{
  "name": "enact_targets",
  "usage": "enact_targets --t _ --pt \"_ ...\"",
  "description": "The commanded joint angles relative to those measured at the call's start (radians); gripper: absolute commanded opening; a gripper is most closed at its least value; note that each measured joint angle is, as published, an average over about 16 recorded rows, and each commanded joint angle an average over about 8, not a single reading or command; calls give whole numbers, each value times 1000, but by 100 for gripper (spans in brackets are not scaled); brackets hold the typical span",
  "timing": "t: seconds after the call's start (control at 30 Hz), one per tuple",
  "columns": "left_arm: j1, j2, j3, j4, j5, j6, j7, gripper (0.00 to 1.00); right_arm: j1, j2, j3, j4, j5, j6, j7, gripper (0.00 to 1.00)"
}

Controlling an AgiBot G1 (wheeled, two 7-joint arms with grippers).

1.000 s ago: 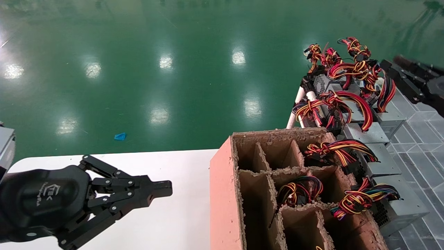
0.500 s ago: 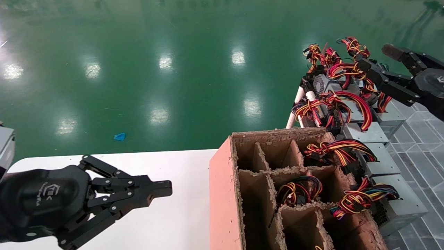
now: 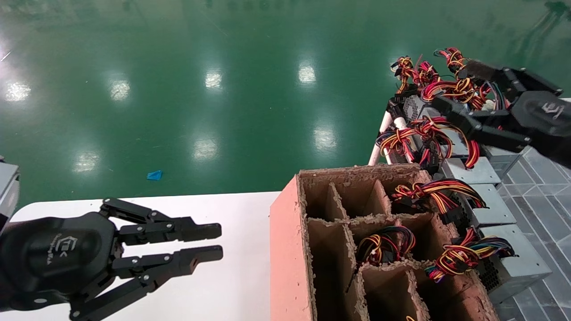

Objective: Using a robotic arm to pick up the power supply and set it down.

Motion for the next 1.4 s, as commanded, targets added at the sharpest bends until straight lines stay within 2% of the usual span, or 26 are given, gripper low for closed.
enact_targets --t 0.03,1.07,1.4 --pt "0 0 0 0 0 0 0 100 -14 4 -7 41 6 -4 22 100" --pt "0 0 0 0 0 0 0 100 -221 69 -106 669 97 -63 360 100" --pt "0 0 0 0 0 0 0 100 -254 80 -122 768 113 -73 406 100"
